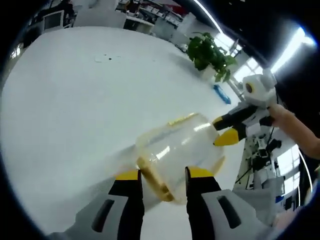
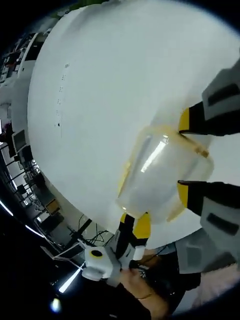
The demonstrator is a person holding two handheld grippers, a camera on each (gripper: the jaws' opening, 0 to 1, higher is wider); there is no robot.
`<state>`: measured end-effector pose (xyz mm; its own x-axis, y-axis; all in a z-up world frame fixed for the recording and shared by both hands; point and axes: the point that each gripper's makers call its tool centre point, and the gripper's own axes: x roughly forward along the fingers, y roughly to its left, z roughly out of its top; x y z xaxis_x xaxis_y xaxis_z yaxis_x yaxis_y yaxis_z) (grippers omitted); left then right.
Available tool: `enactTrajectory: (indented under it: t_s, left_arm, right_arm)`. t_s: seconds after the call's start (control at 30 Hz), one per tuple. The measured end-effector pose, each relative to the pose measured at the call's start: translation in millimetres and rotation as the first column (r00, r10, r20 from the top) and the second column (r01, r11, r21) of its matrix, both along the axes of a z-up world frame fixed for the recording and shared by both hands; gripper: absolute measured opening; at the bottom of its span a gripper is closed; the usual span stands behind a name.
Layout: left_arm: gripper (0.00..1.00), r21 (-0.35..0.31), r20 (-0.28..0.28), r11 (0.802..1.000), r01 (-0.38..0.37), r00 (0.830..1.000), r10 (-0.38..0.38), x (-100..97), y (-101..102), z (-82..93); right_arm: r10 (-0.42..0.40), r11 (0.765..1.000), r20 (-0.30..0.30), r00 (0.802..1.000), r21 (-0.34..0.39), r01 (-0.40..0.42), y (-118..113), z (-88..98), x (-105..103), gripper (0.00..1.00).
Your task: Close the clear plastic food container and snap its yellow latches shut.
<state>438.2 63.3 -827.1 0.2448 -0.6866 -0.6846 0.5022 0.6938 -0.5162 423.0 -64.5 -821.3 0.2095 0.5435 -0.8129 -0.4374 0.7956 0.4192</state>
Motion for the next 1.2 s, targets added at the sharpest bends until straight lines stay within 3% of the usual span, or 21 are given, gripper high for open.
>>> enactTrajectory:
  t_s: [0.1,0.27,0.4,0.43,0.47,0.6,0.67,0.73,0.83,0.93,1.1,1.2]
  left_arm:
    - [0.27,-0.019,0.013,0.999,-0.041,0.999,0.041,1.0,1,0.1]
    - [0.28,-0.037,0.049,0.998,-0.043,0.998,0.045,-0.7,1,0.7]
    - [0.31,0.004,0.131,1.0,-0.012,0.991,0.011,2.0,3,2.2]
    - [0.32,0.003,0.127,1.0,-0.024,0.992,0.024,1.3,1,3.9]
    - [0.32,0.017,0.171,1.0,-0.01,0.985,0.007,3.3,1,5.1]
    - [0.33,0.034,0.179,0.999,-0.01,0.984,0.004,3.4,1,6.3]
    - [0.35,0.068,0.216,0.998,0.015,0.976,-0.029,5.6,1,7.3]
    - [0.38,0.106,0.217,0.994,0.006,0.976,-0.029,5.7,3,8.5]
    - [0.44,0.16,0.175,0.987,0.005,0.984,-0.034,3.2,9,6.5]
    - [0.5,0.192,0.196,0.981,0.016,0.979,-0.054,0.1,15,6.3]
    - [0.29,0.148,0.111,0.988,-0.032,0.994,0.016,-9.0,19,9.2]
    - [0.24,0.131,0.093,0.991,-0.028,0.996,0.016,-10.2,17,8.5]
  right_arm:
    - [-0.011,1.0,0.011,1.0,-0.008,0.011,-1,-2.2,0,0.33]
    - [-0.026,1.0,0.027,0.999,-0.001,0.026,-1,-3.7,-1,0.33]
    - [-0.019,1.0,0.07,0.997,-0.004,0.02,-2,-4.0,-2,0.34]
    - [-0.023,1.0,0.076,0.997,-0.007,0.023,-2,-3.2,-3,0.34]
    - [-0.025,1.0,0.087,0.996,-0.008,0.026,-2,-2.7,-2,0.34]
    - [0.013,0.999,0.115,0.993,-0.041,-0.008,-3,-1.2,-2,0.34]
    - [0.027,0.998,0.116,0.993,-0.057,-0.021,-4,-0.6,-1,0.33]
    - [0.033,0.998,0.116,0.993,-0.064,-0.026,-4,-0.6,-1,0.32]
    - [0.059,0.996,0.133,0.989,-0.076,-0.05,-3,0.2,-2,0.31]
    - [0.067,0.994,0.138,0.988,-0.094,-0.055,0,0.9,-3,0.3]
    - [0.061,0.994,0.128,0.99,-0.102,-0.048,-2,0.0,-1,0.3]
    - [0.065,0.993,0.123,0.99,-0.105,-0.052,-1,-0.2,-1,0.3]
